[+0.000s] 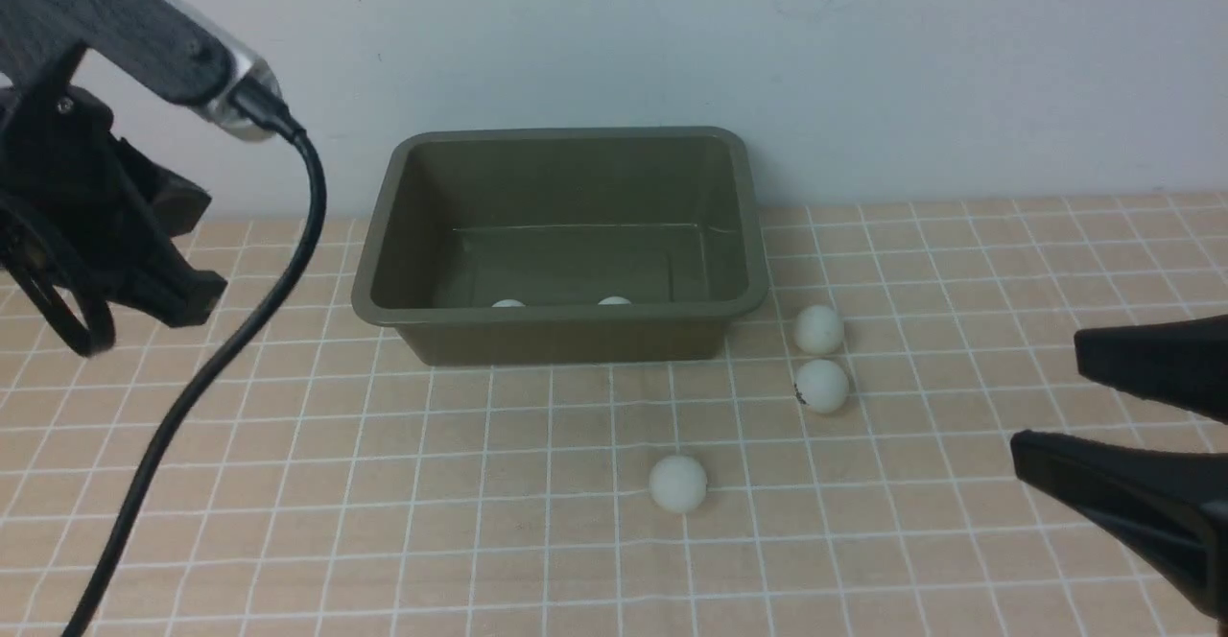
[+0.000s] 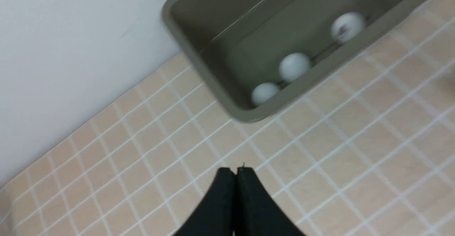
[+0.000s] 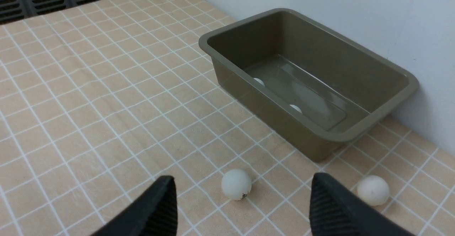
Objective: Put the table tennis balls into the box on the light coffee tablecloth.
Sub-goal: 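Reach for and grasp a ping pong ball on the table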
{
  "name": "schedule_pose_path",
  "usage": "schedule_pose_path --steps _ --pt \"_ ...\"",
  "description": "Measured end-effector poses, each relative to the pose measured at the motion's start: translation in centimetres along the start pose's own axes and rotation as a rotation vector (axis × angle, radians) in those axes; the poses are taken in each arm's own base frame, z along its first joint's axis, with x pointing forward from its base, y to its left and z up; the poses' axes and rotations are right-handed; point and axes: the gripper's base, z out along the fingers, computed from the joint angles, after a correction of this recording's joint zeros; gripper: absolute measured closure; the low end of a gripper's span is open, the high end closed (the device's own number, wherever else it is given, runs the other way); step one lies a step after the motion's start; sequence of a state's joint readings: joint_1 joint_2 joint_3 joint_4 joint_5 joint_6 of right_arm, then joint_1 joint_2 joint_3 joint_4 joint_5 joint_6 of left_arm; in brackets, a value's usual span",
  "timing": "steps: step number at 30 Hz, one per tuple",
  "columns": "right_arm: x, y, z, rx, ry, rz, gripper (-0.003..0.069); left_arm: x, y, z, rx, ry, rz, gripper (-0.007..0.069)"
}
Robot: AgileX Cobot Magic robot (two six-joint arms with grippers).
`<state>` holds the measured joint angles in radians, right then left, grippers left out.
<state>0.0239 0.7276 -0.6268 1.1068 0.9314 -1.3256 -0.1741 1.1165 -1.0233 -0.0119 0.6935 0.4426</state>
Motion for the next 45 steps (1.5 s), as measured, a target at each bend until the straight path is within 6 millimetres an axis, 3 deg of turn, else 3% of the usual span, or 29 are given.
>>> schedule_pose_path --steps 6,16,20,28,30,38,45 --pt "-0.1 0.0 0.0 -0.003 -0.007 0.007 0.02 2.5 -0.7 2.9 -0.079 -0.069 -0.055 0.0693" --pt "-2.3 0.0 -0.7 -0.018 -0.032 -0.046 0.02 2.1 -0.5 3.0 -0.107 -0.159 -0.115 0.0683" --pt "-3.3 -0.5 -0.6 -0.034 -0.014 -0.051 0.02 2.2 -0.8 2.7 -0.077 -0.152 -0.195 0.0623" --pt "-2.5 -2.1 1.6 -0.091 0.073 0.025 0.02 2.6 -1.4 1.6 -0.015 -0.111 -0.287 0.0299" --pt "-2.2 -2.5 2.1 -0.1 0.093 0.044 0.02 2.7 -1.5 1.4 0.01 -0.077 -0.305 0.0252" --pt "-1.4 -3.5 3.5 -0.122 0.135 0.078 0.02 2.9 -1.9 0.1 0.068 0.037 -0.287 0.0221" --pt "-2.5 -3.3 4.3 -0.163 0.127 0.016 0.02 2.8 -1.9 -1.3 0.06 0.004 -0.28 0.0221"
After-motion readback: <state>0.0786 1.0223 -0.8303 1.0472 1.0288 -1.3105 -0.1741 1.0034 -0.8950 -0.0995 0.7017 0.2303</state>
